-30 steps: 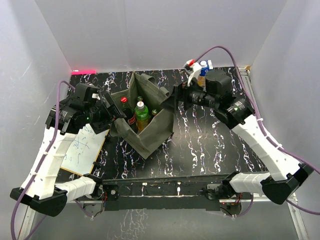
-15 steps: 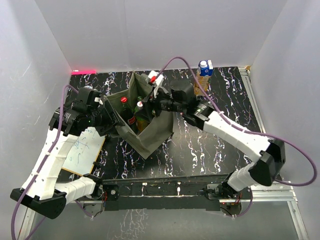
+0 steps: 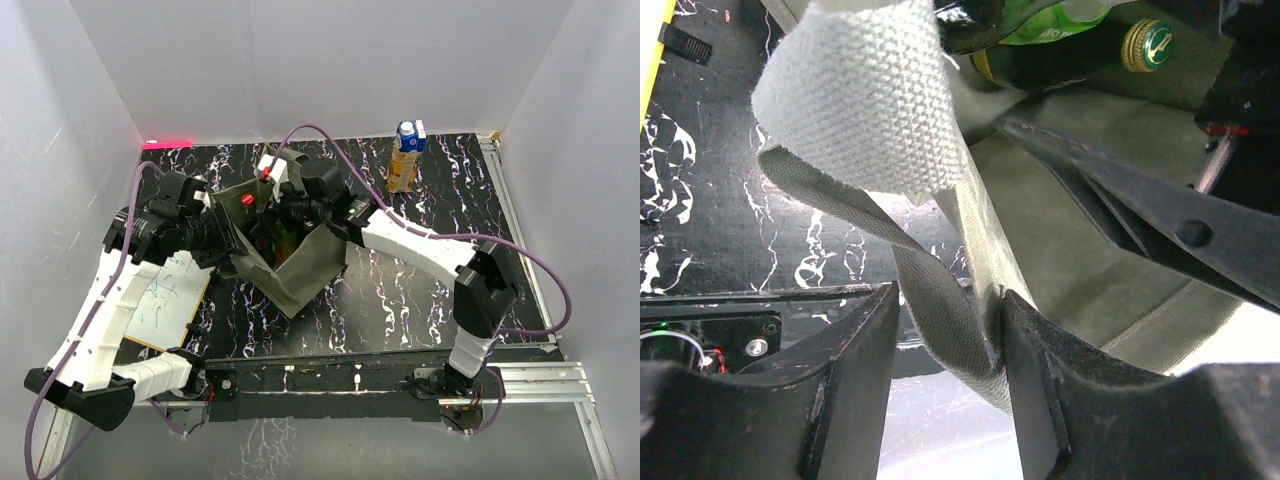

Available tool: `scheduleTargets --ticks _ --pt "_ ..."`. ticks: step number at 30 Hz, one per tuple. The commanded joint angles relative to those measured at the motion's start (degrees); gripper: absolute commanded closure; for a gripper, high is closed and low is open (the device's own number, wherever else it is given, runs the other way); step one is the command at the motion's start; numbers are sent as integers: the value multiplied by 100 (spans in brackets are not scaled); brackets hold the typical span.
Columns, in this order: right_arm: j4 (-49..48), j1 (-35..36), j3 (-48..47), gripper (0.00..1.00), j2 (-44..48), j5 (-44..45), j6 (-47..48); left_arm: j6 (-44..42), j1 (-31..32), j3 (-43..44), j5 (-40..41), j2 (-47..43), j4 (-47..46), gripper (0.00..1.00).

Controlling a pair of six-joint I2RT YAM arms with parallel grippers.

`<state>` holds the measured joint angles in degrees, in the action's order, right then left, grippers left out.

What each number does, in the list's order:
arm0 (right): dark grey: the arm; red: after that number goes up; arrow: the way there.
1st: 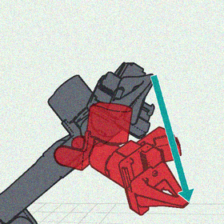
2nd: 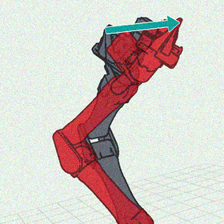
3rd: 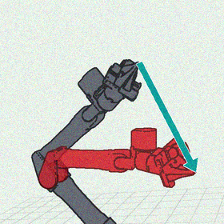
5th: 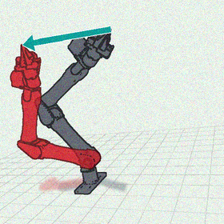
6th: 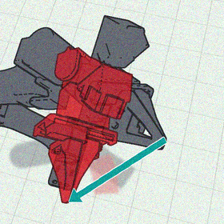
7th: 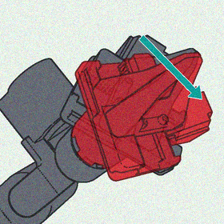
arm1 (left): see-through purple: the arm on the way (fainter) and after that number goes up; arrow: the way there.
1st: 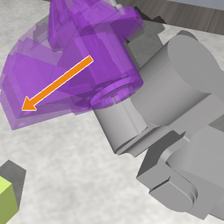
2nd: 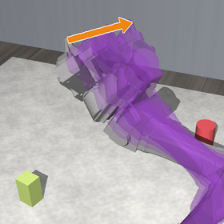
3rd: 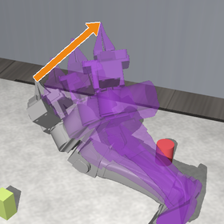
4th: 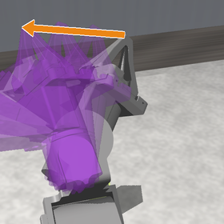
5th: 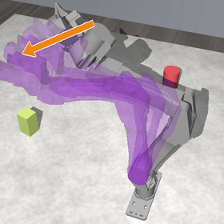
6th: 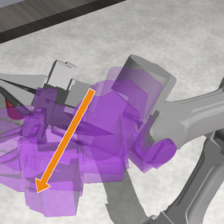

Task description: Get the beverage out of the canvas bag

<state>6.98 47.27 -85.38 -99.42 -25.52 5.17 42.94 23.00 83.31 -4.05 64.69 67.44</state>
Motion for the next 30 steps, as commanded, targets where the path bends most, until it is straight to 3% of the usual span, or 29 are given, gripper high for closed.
scheduleTargets --ticks 1,8,19,30 --pt "-495 101 -445 30 -298 13 335 -402 3 230 11 144 290 58" --pt "-844 136 -635 36 -698 261 83 -485 2 400 136 238 511 59" --pt "-1278 176 -610 35 -961 598 7 -672 1 513 80 434 485 59" --pt "-1097 279 -1088 84 -1027 645 -90 -612 2 446 81 374 568 59"
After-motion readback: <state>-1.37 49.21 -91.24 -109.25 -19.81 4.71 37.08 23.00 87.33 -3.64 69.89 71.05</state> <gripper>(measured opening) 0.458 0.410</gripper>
